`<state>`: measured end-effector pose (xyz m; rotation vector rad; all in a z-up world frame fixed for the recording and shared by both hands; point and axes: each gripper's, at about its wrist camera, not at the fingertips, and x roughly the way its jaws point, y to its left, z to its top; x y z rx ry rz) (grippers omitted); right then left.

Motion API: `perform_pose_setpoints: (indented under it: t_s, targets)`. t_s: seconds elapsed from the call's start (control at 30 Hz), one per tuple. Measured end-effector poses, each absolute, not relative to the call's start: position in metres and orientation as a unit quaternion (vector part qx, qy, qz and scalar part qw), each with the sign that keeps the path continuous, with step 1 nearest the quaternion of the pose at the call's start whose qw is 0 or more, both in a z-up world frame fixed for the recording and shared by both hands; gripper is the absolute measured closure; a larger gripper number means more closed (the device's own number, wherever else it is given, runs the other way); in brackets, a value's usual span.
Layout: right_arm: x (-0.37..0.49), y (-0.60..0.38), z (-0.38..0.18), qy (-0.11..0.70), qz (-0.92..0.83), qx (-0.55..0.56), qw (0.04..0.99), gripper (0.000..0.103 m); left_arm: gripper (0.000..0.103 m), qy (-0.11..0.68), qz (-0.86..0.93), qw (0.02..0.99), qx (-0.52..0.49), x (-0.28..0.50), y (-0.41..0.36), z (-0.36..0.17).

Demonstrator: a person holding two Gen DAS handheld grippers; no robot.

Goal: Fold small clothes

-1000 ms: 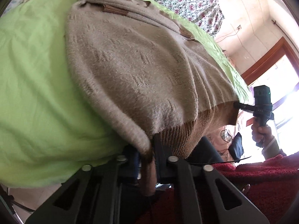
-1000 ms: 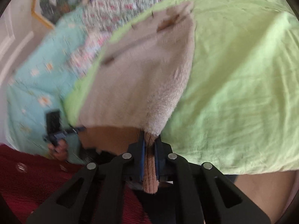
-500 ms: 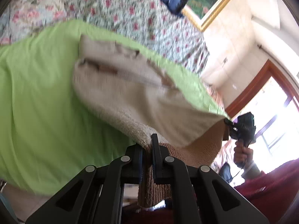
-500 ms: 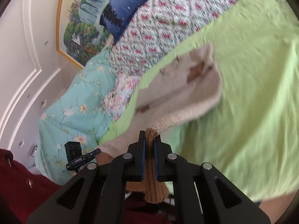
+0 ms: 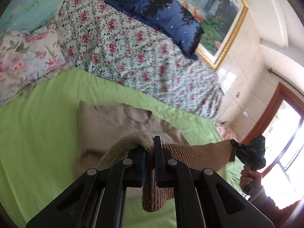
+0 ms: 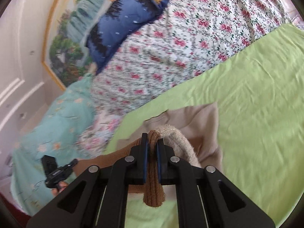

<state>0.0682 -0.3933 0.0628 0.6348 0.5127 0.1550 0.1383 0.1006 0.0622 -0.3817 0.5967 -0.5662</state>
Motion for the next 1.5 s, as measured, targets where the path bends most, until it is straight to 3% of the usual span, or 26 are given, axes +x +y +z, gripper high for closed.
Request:
perform_pose_setpoints:
  t_s: [0.53,0.7,0.8,0.87,0.97,1.23,1.33,1.5]
  targets:
    - [0.216,-0.422,-0.036,0.364,-0.021,0.282,0.888,0.094,0.097,0.389,-0.196,0.881,-0.184,0.311,0.082,-0.030]
    - [0.214,-0.424,-0.044,0.377,-0.035,0.290,0.879,0.086,0.095,0.445,-0.179,0.859,-0.179,0.330,0.074,-0.069]
    - [0.186,-0.417,-0.018,0.341,-0.057,0.264,0.901,0.084,0.085,0.441,-0.208,0.853,-0.186,0.305,0.073,-0.066]
    - [0.169,-0.401,0.000,0.321,-0.043,0.243,0.915,0.084,0.071,0.438,-0.232,0.850,-0.178,0.281,0.064,-0.060]
    - [0.167,-0.357,0.005,0.344,0.050,0.202,0.916,0.084,0.057,0.436,-0.276,0.842,-0.158,0.248,0.034,-0.055]
    - [0.225,-0.274,-0.055,0.513,0.168,0.044,0.841,0.084,0.061,0.475,-0.301,0.822,-0.094,0.264,-0.035,-0.069]
    - [0.246,-0.292,-0.052,0.489,0.154,0.056,0.856,0.085,0.068,0.481,-0.273,0.830,-0.076,0.295,-0.025,-0.068]
    - [0.286,-0.367,-0.049,0.465,-0.018,0.112,0.878,0.084,0.072,0.475,-0.192,0.856,-0.069,0.354,0.008,-0.065]
